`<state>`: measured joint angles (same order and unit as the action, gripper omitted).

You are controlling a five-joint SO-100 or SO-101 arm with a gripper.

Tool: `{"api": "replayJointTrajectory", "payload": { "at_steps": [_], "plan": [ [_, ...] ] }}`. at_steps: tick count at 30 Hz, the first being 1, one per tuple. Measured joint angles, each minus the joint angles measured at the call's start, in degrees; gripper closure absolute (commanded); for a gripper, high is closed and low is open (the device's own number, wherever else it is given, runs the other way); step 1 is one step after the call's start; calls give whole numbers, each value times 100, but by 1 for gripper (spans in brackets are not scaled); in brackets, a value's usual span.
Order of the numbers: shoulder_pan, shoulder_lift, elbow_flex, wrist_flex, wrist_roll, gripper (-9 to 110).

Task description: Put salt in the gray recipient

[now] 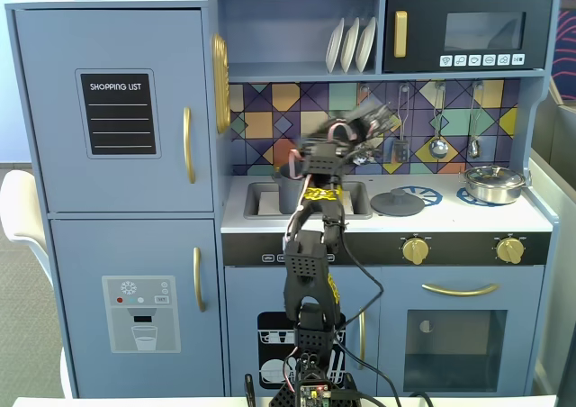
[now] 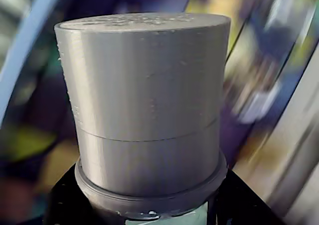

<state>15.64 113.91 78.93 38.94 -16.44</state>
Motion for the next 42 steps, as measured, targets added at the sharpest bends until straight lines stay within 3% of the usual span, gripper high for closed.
{"api": "replayJointTrajectory", "payload": {
  "at_steps": [9,18,30,38,42],
  "plan": [
    [-1564,-132,-167,-281,3999,101],
    [-2162,-343,-536,-747,6064,101],
    [-1529,-378,-554,668,7462,101],
    [-1828,-457,-668,-668,7348,101],
    [-1863,-659,-905,-545,7462,101]
  ]
}}
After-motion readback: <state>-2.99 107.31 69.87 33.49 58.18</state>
